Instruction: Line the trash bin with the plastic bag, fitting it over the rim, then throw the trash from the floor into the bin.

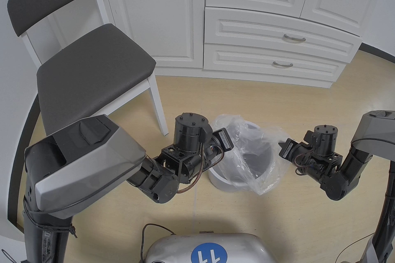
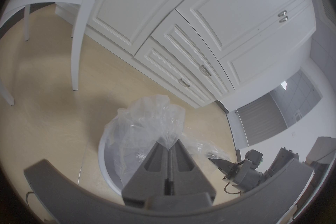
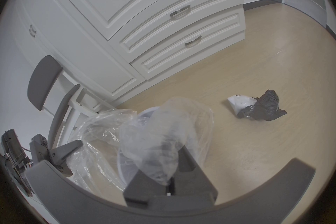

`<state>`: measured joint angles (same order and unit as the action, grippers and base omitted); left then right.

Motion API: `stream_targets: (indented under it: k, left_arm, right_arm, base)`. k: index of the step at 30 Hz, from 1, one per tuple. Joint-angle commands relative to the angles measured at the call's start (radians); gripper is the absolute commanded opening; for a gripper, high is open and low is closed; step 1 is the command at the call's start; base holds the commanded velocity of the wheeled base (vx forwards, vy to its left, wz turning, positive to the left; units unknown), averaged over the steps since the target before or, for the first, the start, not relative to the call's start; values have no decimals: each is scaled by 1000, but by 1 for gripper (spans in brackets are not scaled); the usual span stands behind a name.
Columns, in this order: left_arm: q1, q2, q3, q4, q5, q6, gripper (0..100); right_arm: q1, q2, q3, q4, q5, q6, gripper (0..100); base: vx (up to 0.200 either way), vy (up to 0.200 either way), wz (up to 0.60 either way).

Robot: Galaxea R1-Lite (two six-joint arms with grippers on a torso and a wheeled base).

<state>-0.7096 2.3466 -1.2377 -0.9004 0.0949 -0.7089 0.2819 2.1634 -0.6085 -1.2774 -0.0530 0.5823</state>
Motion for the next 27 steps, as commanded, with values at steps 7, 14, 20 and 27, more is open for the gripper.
stream_targets:
  k: [7, 14, 20, 27]
  left_arm:
    - [-34, -56, 29, 58, -38, 11, 0]
    - [-97, 11, -3, 51, 32, -70, 0]
    - [-77, 54, -68, 58, 32, -110, 0]
    - [-21, 145, -172, 78, 22, -112, 0]
  right_arm:
    - [-6, -48, 26, 50, 1, -82, 0]
    - [0, -172, 32, 194, -16, -118, 0]
    - [5, -189, 30, 213, -16, -121, 0]
    - [5, -120, 18, 204, -15, -116, 0]
  base:
    - [0, 0, 0]
    - [0, 0, 0]
    - [0, 0, 0]
    - [0, 0, 0]
